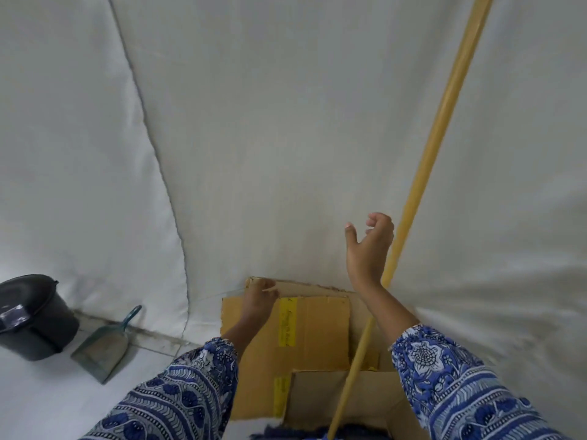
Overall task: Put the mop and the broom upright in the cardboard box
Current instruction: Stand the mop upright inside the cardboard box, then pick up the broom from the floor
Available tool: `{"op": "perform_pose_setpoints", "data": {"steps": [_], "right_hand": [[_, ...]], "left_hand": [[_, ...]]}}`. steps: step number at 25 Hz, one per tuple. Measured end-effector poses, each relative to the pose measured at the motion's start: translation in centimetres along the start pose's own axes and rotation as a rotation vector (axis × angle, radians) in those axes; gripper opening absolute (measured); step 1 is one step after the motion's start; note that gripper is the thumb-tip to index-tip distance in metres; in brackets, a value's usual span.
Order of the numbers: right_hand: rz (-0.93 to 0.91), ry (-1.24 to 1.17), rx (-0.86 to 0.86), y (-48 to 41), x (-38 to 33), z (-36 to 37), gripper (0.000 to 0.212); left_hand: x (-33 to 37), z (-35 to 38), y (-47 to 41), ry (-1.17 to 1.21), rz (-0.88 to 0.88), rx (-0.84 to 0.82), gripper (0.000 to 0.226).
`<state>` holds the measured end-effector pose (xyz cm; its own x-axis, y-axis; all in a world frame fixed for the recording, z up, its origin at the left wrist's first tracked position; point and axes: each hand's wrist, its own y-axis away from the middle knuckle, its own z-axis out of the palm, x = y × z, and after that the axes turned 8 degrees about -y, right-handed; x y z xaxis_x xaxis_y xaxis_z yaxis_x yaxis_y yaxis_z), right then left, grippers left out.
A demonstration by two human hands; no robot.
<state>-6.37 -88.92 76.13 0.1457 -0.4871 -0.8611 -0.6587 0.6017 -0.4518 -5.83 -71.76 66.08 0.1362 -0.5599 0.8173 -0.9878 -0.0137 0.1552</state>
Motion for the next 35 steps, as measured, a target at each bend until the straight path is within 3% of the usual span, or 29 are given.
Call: {"op": "perform_pose_setpoints", "data": {"steps": [5,9,15,22,27,29,32,35], "right_hand": [[0.075,0.032,-0.253,11.2,-6.7,13.2,0.032],[0.261,0.034,-0.435,21.0,-9.7,24.1,0.031],[0.488,0.134,-0.627,30.1,-6.1,36.5,0.030],[0.781,0.328,-0.797,40.9,7.6,52.0,0.021],[1.094,0.338,-0.724,51.0,21.6,61.8,0.016],[1.193,0.325,-0.689,55.6,28.5,64.6,0.005],[1.344,0.322,-0.622,61.5,37.3,67.2,0.028],[1.449,0.274,-0.517,66.8,43.8,68.9,0.027]], "left_hand": [[-11.7,-17.7,0.5,-0.062,-0.027,0.115,0.027],[-23.1,-29.5,1.5,-0.125,-0.192,0.161,0.025],[-37.1,-37.2,-1.4,-0.228,-0.350,0.072,0.024],[-56.1,-37.1,-9.3,-0.339,-0.540,-0.111,0.023],[-73.0,-31.5,-14.7,-0.442,-0.628,-0.297,0.031],[-80.2,-27.5,-16.1,-0.513,-0.632,-0.397,0.036],[-87.8,-22.1,-17.3,-0.590,-0.592,-0.488,0.037],[-94.5,-16.9,-17.8,-0.630,-0.502,-0.523,0.035]]}}
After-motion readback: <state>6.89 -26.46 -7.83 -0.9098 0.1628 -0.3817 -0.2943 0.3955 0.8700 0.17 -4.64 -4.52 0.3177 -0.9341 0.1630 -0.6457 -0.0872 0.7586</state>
